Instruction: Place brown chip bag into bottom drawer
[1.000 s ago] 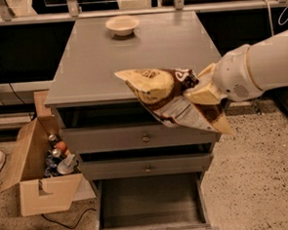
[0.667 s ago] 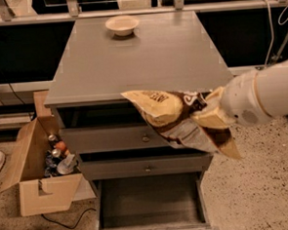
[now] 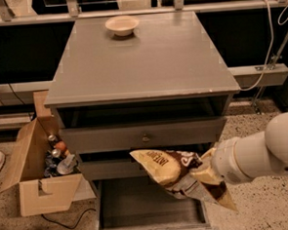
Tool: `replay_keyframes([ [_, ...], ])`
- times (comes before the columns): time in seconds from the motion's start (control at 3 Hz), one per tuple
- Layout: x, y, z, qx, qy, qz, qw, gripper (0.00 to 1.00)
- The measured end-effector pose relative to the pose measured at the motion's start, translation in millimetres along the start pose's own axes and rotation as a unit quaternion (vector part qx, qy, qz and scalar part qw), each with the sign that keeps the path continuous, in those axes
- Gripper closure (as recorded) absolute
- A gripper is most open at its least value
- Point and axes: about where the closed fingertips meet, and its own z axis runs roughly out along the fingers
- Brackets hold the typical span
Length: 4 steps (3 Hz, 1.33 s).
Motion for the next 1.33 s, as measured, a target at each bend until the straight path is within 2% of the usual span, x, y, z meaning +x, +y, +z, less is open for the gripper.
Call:
replay_keyframes([
  [0.33,3.2,1.5,3.7,0.0,0.001,0.001,1.0,1.0],
  [0.67,19.4,4.2,23.3,-0.021,-0.004,0.01,0.9997,1.0],
  [1.0,56.9,8.9,73.5,-0.058,-0.01,0.017,0.9981,1.0],
  [1.33,99.3,11.3,135.3,-0.087,-0.002,0.036,0.9955,1.0],
])
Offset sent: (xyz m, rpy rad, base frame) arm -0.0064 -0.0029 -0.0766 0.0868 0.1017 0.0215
